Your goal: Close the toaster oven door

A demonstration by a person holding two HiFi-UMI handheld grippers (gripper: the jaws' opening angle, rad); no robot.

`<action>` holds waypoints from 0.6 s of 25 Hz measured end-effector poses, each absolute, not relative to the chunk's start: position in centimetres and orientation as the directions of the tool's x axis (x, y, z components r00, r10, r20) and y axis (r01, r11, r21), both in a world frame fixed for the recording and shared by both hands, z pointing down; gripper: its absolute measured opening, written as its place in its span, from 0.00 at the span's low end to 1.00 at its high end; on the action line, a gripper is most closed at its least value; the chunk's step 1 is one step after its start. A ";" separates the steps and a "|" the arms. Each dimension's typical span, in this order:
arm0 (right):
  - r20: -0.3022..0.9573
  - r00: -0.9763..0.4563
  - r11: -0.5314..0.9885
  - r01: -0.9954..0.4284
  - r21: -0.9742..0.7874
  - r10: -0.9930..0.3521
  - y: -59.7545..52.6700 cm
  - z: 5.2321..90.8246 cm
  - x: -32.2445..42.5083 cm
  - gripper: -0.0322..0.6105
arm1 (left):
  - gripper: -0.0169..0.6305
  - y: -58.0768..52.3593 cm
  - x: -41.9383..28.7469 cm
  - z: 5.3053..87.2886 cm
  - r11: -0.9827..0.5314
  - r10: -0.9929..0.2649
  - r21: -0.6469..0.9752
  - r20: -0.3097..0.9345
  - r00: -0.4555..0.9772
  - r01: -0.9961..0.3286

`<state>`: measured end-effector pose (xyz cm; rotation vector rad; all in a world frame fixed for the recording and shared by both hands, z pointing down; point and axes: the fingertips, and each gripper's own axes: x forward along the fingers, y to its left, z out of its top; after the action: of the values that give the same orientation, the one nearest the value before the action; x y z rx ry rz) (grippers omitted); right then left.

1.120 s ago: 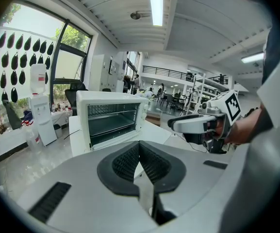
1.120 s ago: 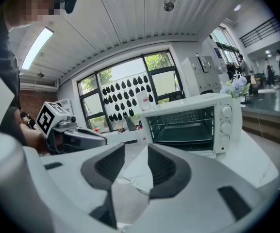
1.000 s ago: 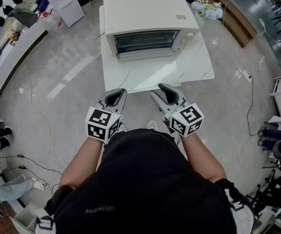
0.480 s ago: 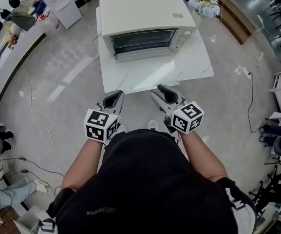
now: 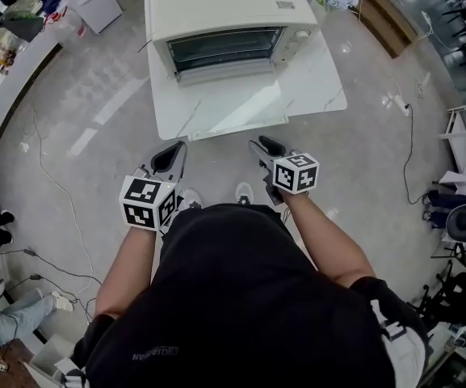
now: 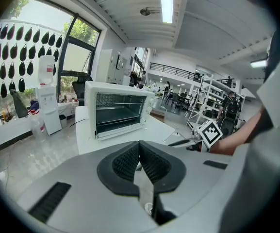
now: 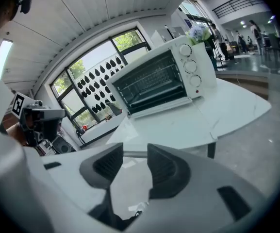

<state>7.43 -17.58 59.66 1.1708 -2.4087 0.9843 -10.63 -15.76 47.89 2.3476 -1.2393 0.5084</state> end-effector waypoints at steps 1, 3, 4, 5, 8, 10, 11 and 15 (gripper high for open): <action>0.533 -0.619 0.414 -0.784 -0.462 -0.577 -17.7 60.9 7.8 0.29 | 0.03 -15.6 -10.8 48.1 -0.501 -0.680 0.201 0.510 0.526 -0.842; 0.557 -0.600 0.348 -0.795 -0.497 -0.575 -18.1 63.2 8.6 0.29 | 0.03 -15.4 -11.2 48.5 -0.488 -0.684 0.192 0.522 0.510 -0.851; 0.564 -0.591 0.304 -0.796 -0.523 -0.577 -18.3 64.1 9.1 0.29 | 0.03 -15.3 -11.5 48.7 -0.482 -0.685 0.186 0.529 0.501 -0.856; 0.568 -0.583 0.255 -0.793 -0.553 -0.581 -18.6 65.1 9.5 0.29 | 0.03 -15.1 -11.7 48.9 -0.476 -0.686 0.181 0.537 0.492 -0.861; 0.578 -0.566 0.121 -0.768 -0.629 -0.588 -19.3 67.7 10.4 0.29 | 0.03 -14.6 -12.3 49.6 -0.461 -0.685 0.171 0.555 0.471 -0.871; 0.590 -0.551 0.077 -0.765 -0.639 -0.590 -19.7 69.1 11.0 0.29 | 0.03 -14.4 -12.5 49.8 -0.451 -0.686 0.174 0.561 0.464 -0.876; 0.594 -0.546 0.066 -0.767 -0.639 -0.591 -19.9 69.5 11.2 0.29 | 0.03 -14.3 -12.6 49.8 -0.447 -0.686 0.175 0.562 0.461 -0.877; 0.581 -0.540 0.017 -0.742 -0.671 -0.609 -20.9 70.4 11.7 0.29 | 0.03 -14.1 -12.6 49.9 -0.438 -0.688 0.173 0.568 0.453 -0.882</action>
<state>11.67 -20.85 70.38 1.4357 -2.1447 1.5550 -12.57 -14.05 49.87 2.2599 -1.3157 0.5845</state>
